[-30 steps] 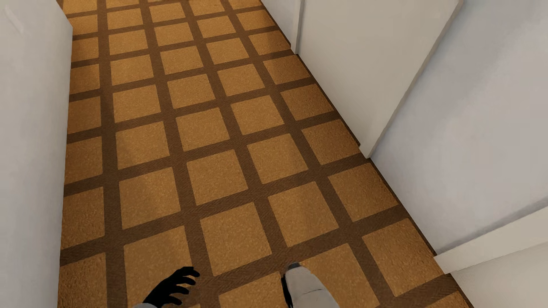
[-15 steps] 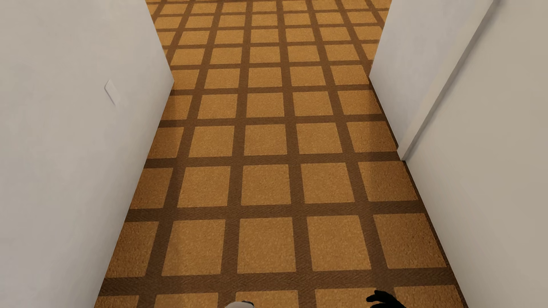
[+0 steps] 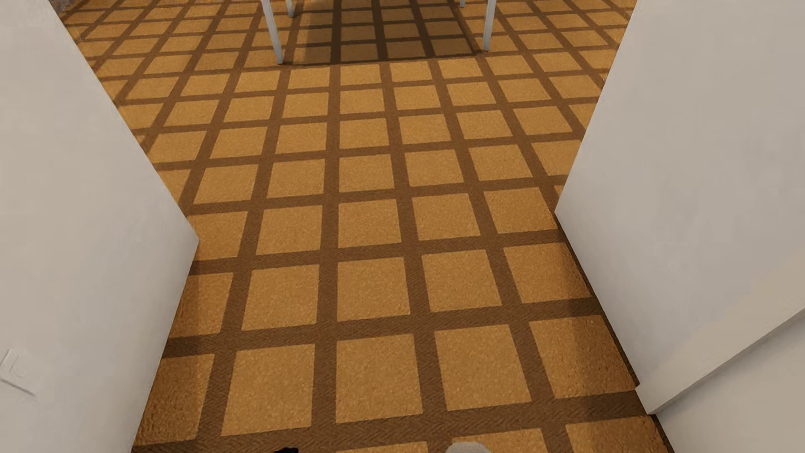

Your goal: Go to the dark purple table

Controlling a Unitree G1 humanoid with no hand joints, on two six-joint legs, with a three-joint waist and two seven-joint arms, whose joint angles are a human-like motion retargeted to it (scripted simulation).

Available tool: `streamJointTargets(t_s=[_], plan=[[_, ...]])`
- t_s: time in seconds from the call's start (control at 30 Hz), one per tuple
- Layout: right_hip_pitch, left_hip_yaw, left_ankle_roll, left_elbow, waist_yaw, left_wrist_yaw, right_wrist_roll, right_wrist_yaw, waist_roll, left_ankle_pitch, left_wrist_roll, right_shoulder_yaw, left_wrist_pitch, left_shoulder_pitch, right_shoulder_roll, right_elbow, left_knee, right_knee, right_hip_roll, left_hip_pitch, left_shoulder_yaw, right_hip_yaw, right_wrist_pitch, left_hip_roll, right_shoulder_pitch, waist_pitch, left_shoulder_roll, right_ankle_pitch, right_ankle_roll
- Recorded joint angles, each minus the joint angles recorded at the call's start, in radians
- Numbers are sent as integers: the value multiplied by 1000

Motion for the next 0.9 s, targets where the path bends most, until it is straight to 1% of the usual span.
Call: streamJointTargets(t_s=[0.03,0.07,0.1,0.13,0.17,0.2,0.23,0.27,0.3,0.33,0.37,0.4,0.43,0.47,0.5,0.53,0.57,0.6,0.63,0.67,0.7,0.73,0.77,0.8,0.83,0.87,0.9], plan=[[-38,0,0,-67,-49,0,0,0,10,-62,0,-7,0,-47,-7,21,-14,-193,-10,63,36,0,0,24,42,-14,16,13,0],[-68,0,0,-145,-94,0,0,0,15,-99,0,-28,0,-79,-12,32,-15,-375,-18,102,84,0,0,43,75,-34,37,22,0],[-100,0,0,-199,-133,0,0,0,17,-108,0,-63,0,-103,-16,43,-11,-550,-28,136,122,0,0,62,105,-54,54,74,0],[-134,0,0,-234,-168,0,0,0,19,-89,0,-70,0,-115,-23,58,12,-638,-35,173,159,0,0,94,125,-63,68,102,0],[-154,0,0,-242,-200,0,0,0,24,-30,0,-82,0,-111,-29,79,62,-378,-30,208,187,0,0,129,136,-64,69,0,0],[-176,0,0,-230,-212,0,0,0,44,81,0,-83,0,-96,-35,102,163,-264,-6,210,195,0,0,162,138,-70,59,49,0],[-195,0,0,-194,-196,0,0,0,75,244,0,-80,0,-73,-37,129,319,-143,37,169,185,0,0,196,126,-77,37,68,0],[-140,0,0,-138,-167,0,0,0,89,394,0,-64,0,-46,-37,150,511,-67,86,118,146,0,0,217,96,-57,20,15,0],[-57,0,0,-70,-128,0,0,0,78,447,0,-57,0,-31,-26,125,723,-62,112,26,70,0,0,204,65,-42,8,-38,0],[38,0,0,26,-72,0,0,0,69,403,0,-62,0,-31,-17,64,873,-99,138,-77,-16,0,0,190,37,-31,-8,-56,0],[138,0,0,109,-1,0,0,0,43,361,0,-73,0,-10,-2,-11,935,-157,148,-180,-77,0,0,158,3,-22,-23,-54,0],[243,0,0,158,70,0,0,0,14,369,0,-106,0,46,13,-105,900,-221,151,-271,-79,0,0,126,-30,-15,-40,-48,0],[342,0,0,240,136,0,0,0,-4,425,0,-128,0,86,14,-208,777,-282,146,-351,-133,0,0,103,-63,-9,-52,-41,0],[421,0,0,291,195,0,0,0,-25,504,0,-141,0,118,14,-304,587,-329,129,-423,-238,0,0,83,-107,-10,-40,-31,0],[497,0,0,323,252,0,0,0,-35,532,0,-171,0,164,11,-406,378,-368,113,-475,-273,0,0,80,-145,-10,-38,-36,0],[567,0,0,346,297,0,0,0,-38,427,0,-206,0,208,4,-494,193,-398,101,-511,-303,0,0,87,-182,-15,-35,-60,0],[614,0,0,360,342,0,0,0,-34,187,0,-230,0,245,-8,-558,73,-410,94,-551,-330,0,0,108,-227,-24,-29,-83,0],[653,0,0,358,388,0,0,0,-29,-39,0,-263,0,277,-19,-606,48,-403,80,-587,-348,0,0,129,-261,-30,-21,-102,0],[698,0,0,358,433,0,0,0,-28,-104,0,-296,0,304,-26,-636,59,-393,60,-611,-349,0,0,141,-278,-30,-15,-96,0],[744,0,0,371,469,0,0,0,-28,-13,0,-324,0,323,-27,-642,68,-371,44,-630,-367,0,0,137,-275,-30,-8,-51,0],[764,0,0,383,473,0,0,0,-44,174,0,-340,0,343,-22,-625,94,-314,16,-648,-357,0,0,99,-255,-45,-8,42,0],[732,0,0,397,472,0,0,0,-65,364,0,-339,0,353,-14,-587,144,-191,-22,-661,-338,0,0,58,-232,-60,-13,185,0],[675,0,0,414,446,0,0,0,-90,451,0,-309,0,344,2,-516,221,-20,-55,-653,-342,0,0,12,-214,-59,-17,322,0],[600,0,0,420,422,0,0,0,-102,452,0,-265,0,315,15,-423,262,160,-72,-597,-330,0,0,-30,-203,-39,-19,368,0],[487,0,0,411,388,0,0,0,-110,420,0,-200,0,262,21,-323,255,335,-84,-527,-312,0,0,-70,-211,-19,-25,285,0],[391,0,0,374,336,0,0,0,-103,357,0,-129,0,210,28,-224,215,433,-72,-423,-298,0,0,-88,-212,-5,-24,133,0],[306,0,0,313,272,0,0,0,-82,285,0,-75,0,167,29,-148,165,449,-42,-315,-264,0,0,-83,-189,-5,-21,8,0]])
